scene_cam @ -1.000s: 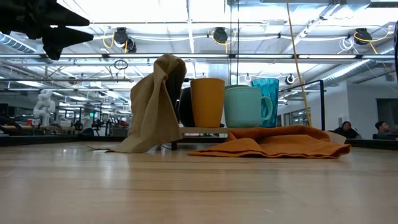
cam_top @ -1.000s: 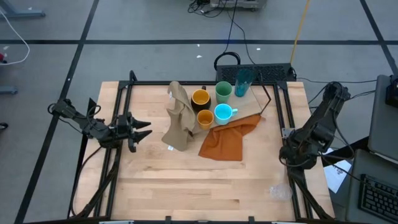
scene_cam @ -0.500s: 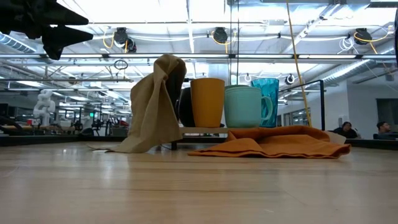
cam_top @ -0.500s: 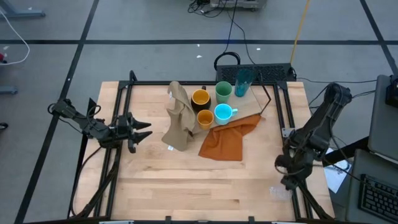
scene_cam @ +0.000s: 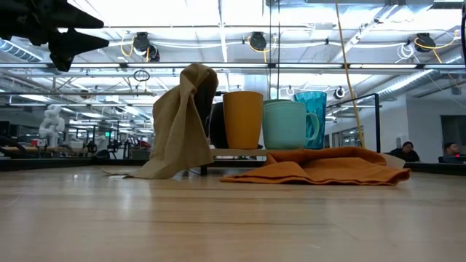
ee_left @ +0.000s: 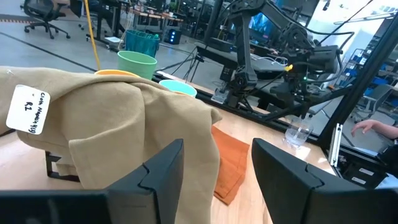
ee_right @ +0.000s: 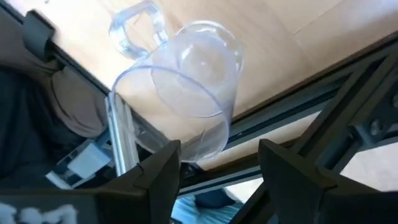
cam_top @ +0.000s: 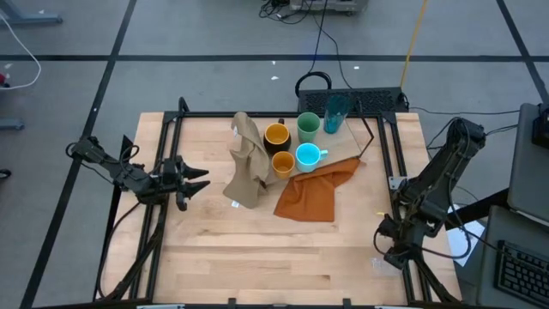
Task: Stack small to large cups/mugs on shelf
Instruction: Put the transparent mug on the shelf
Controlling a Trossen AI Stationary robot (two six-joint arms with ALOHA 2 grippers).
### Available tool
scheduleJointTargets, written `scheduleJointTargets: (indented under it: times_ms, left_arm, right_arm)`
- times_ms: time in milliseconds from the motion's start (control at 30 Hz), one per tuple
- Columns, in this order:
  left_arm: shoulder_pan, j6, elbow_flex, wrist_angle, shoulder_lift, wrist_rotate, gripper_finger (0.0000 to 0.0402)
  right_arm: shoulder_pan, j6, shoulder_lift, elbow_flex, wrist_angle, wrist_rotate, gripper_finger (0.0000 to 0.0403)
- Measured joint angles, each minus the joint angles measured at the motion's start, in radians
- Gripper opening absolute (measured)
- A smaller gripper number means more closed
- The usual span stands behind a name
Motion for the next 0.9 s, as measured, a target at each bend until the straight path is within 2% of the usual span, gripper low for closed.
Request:
scheduleJointTargets:
  times_ms: [433, 900]
  left_arm:
    - [0.0, 0.007, 0.0, 0.0, 0.0, 0.0, 0.0191]
    - [0.0, 0.008, 0.0, 0.0, 0.0, 0.0, 0.0191]
  right_arm:
    - [0.0, -0.01, 0.01, 0.0, -0.029, 0.099, 0.0205]
    - [0.003, -0.023, 0.053, 0.0, -0.023, 0.099, 0.0205]
